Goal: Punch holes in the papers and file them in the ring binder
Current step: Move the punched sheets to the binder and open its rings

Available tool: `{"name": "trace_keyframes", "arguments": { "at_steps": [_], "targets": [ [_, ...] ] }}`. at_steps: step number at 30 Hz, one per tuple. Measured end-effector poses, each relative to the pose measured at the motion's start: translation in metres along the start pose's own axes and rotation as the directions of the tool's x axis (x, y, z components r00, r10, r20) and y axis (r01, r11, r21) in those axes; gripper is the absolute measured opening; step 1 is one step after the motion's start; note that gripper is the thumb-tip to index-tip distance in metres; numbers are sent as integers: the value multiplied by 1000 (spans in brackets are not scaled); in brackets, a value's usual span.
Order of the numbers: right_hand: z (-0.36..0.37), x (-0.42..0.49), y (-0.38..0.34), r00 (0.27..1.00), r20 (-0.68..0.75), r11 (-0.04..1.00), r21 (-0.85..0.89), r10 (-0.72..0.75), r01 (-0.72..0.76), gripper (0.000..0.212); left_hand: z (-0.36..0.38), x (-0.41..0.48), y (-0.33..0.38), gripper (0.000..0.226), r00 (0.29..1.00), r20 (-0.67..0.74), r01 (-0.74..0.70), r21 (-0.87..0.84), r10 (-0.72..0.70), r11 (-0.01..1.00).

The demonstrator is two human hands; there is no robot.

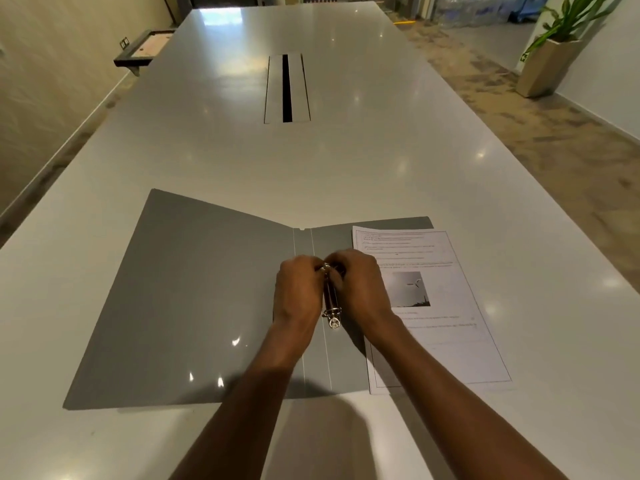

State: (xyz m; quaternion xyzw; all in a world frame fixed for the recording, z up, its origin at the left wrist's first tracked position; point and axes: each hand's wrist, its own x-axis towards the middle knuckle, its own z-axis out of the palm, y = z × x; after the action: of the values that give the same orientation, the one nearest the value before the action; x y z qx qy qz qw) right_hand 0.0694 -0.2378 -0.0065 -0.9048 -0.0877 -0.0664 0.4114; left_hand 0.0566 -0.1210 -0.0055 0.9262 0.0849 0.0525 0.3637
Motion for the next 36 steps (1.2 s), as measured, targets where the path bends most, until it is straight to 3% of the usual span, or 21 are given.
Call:
{"name": "trace_keyframes", "arguments": {
  "at_steps": [10, 19, 36],
  "targets": [
    [11, -6, 14, 996, -80, 989, 146, 44, -32, 14, 5, -1, -6, 23, 993, -39, -105, 83, 108, 991],
    [13, -7, 13, 985, -128, 973, 214, 114, -85, 11, 7, -2, -8, 20, 996, -80, -34, -46, 31, 998],
    [11, -13, 8, 975, -148, 928, 357, 166, -104, 17, 15, -7, -11, 19, 988, -153, -30, -50, 22, 998]
  ]
}}
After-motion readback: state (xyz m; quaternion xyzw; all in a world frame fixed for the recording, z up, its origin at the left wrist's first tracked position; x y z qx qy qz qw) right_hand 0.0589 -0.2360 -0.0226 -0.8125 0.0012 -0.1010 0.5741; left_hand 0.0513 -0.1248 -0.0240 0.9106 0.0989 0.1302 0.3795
